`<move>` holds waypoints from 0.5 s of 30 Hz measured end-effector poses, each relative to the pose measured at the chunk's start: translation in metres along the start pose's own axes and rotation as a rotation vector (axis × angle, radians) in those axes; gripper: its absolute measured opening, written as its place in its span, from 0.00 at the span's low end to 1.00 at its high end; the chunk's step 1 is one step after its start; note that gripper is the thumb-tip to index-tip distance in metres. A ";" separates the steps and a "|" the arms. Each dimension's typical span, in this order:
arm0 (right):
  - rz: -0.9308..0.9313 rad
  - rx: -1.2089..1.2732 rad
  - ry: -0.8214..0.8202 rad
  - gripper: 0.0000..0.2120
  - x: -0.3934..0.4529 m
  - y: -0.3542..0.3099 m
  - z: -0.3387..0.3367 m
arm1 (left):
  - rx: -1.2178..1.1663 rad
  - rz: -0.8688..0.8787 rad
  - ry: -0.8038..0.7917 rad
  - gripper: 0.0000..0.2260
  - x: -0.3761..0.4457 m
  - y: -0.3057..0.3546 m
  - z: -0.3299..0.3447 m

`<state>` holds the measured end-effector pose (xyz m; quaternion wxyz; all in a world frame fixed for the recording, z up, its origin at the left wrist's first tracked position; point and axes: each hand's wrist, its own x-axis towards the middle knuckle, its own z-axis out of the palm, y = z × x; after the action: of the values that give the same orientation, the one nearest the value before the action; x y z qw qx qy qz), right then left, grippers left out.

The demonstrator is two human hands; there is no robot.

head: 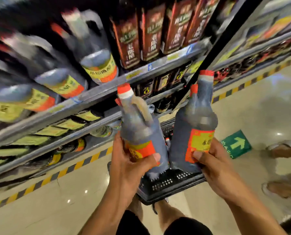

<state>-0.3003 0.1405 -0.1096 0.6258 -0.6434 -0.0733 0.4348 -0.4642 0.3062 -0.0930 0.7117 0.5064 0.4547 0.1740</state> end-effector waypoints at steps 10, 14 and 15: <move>-0.328 -0.059 -0.007 0.16 -0.045 -0.163 0.047 | 0.036 0.348 0.097 0.35 -0.072 0.185 -0.012; -0.391 -0.116 0.000 0.15 -0.061 -0.225 0.069 | 0.044 0.396 0.174 0.39 -0.092 0.245 -0.029; -0.393 -0.116 0.007 0.15 -0.063 -0.240 0.075 | 0.052 0.396 0.213 0.40 -0.096 0.259 -0.032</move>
<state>-0.2799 0.2055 0.1403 0.6608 -0.6532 -0.2200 0.2971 -0.4857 0.3671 0.1777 0.5986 0.5825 0.4233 0.3509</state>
